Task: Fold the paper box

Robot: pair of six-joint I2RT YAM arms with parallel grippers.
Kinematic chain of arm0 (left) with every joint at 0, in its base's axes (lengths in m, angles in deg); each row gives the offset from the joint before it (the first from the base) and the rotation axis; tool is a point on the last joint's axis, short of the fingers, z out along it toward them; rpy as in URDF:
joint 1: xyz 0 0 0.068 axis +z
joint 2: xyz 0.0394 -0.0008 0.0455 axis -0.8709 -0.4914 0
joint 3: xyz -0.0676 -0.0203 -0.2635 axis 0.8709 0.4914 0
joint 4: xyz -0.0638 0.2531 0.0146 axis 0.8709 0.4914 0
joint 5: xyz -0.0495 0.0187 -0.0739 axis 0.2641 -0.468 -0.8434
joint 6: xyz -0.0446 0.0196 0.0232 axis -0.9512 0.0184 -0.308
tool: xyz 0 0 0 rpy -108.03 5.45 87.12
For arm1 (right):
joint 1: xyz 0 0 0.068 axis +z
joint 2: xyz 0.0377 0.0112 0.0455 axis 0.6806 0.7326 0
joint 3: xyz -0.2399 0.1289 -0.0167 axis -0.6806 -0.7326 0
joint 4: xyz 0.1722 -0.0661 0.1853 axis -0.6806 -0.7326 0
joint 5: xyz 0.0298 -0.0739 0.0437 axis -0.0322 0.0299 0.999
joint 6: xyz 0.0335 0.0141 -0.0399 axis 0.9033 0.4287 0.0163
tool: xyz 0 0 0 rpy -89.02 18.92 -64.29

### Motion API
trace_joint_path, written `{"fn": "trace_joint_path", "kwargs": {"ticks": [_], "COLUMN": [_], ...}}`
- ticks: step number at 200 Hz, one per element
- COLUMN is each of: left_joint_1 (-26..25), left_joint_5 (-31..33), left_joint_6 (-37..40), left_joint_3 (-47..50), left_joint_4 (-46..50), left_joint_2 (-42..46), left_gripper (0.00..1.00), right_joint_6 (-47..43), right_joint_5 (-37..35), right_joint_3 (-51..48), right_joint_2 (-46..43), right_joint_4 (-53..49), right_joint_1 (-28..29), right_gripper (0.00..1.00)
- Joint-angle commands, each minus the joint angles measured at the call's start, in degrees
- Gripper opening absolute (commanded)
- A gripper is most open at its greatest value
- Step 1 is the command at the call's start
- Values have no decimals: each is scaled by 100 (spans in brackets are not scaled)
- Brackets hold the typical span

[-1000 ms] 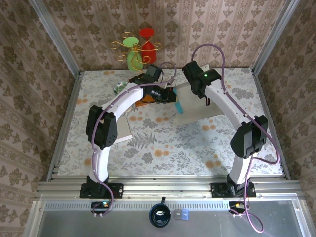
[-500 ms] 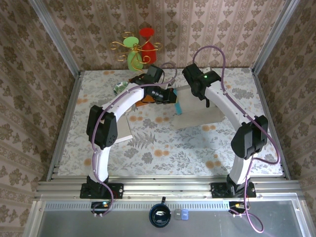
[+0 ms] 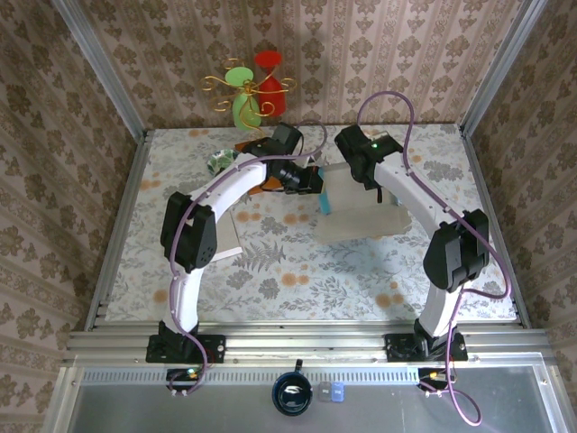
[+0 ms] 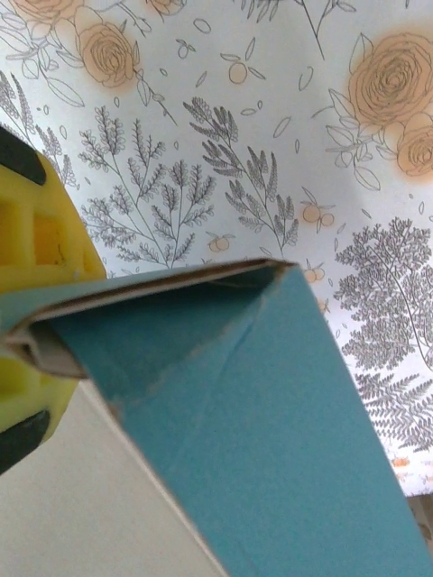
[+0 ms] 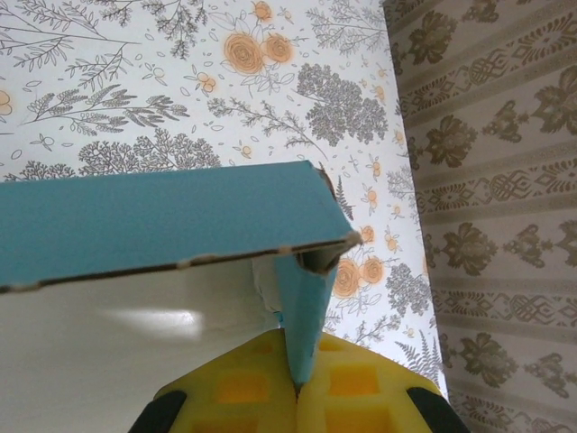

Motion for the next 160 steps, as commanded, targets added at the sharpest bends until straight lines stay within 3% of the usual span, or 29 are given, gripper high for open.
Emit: {"fn": "trace_joint_path", "kwargs": {"ticks": [1,78,111,160], "left_joint_1": [-20,-165,-165,-209], "left_joint_5": [297,1586,1539,1490], "left_joint_6": [143,-203,-411,-559], "left_joint_3": [-165,1239,1674,1860], "left_joint_4": [210,-534,-910,-998], "left_joint_2": [-30,37,-100,-179], "left_gripper": [0,3,15,23], "right_joint_6": [476,2405,2565,2501], "right_joint_5": [120,472,631,508], "right_joint_3": [-259,-1671,-1927,-1981], "right_joint_2": [-264,-871,-589,-442], "right_joint_4": [-108,373,485,446], "right_joint_1": [33,588,660,679], "right_gripper": [0,0,0,0]}}
